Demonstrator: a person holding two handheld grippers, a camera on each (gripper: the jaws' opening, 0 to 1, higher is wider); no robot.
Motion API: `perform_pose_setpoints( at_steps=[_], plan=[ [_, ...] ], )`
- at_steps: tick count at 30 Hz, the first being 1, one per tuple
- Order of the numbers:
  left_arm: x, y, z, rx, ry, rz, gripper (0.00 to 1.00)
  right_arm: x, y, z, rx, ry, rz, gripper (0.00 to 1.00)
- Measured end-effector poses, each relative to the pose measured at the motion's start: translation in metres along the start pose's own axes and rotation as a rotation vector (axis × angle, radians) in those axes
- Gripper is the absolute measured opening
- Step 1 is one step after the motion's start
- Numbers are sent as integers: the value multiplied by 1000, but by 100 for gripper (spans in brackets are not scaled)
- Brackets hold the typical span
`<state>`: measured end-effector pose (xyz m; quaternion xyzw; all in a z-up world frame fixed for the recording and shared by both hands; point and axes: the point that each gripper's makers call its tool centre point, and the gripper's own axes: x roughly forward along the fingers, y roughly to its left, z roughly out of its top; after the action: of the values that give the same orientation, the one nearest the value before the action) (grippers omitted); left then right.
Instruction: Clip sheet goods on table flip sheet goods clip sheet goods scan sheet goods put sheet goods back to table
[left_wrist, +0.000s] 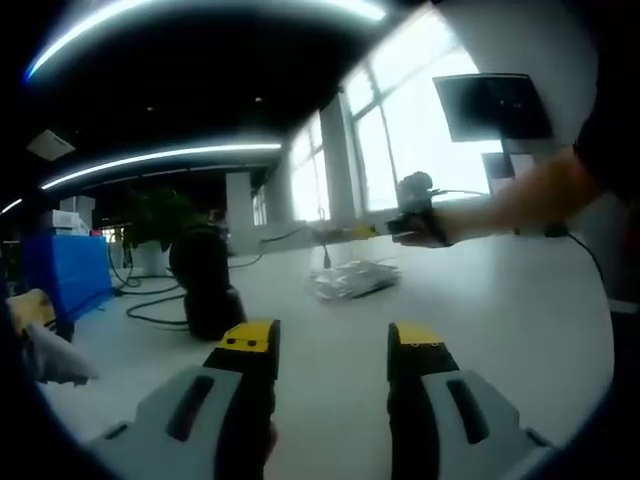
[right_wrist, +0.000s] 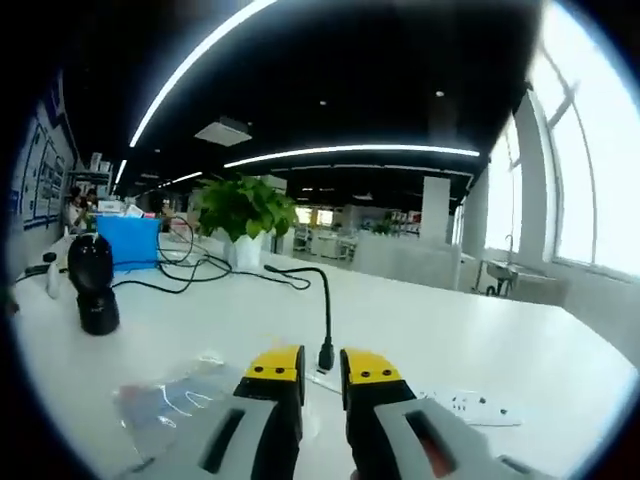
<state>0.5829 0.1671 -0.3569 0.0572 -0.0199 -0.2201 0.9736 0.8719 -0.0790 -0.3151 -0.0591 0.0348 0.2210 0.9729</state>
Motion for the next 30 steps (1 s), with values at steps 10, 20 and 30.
perform_pose_setpoints(
  at_steps=[10, 20, 30],
  plan=[
    [-1, 5, 1, -6, -5, 22, 35, 7, 59, -26, 24, 68, 132, 64],
    [-1, 1, 1, 0, -5, 7, 34, 16, 83, -44, -26, 126, 194, 82],
    [-2, 1, 1, 4, -5, 4, 34, 9, 97, -79, 23, 243, 237, 84]
  ],
)
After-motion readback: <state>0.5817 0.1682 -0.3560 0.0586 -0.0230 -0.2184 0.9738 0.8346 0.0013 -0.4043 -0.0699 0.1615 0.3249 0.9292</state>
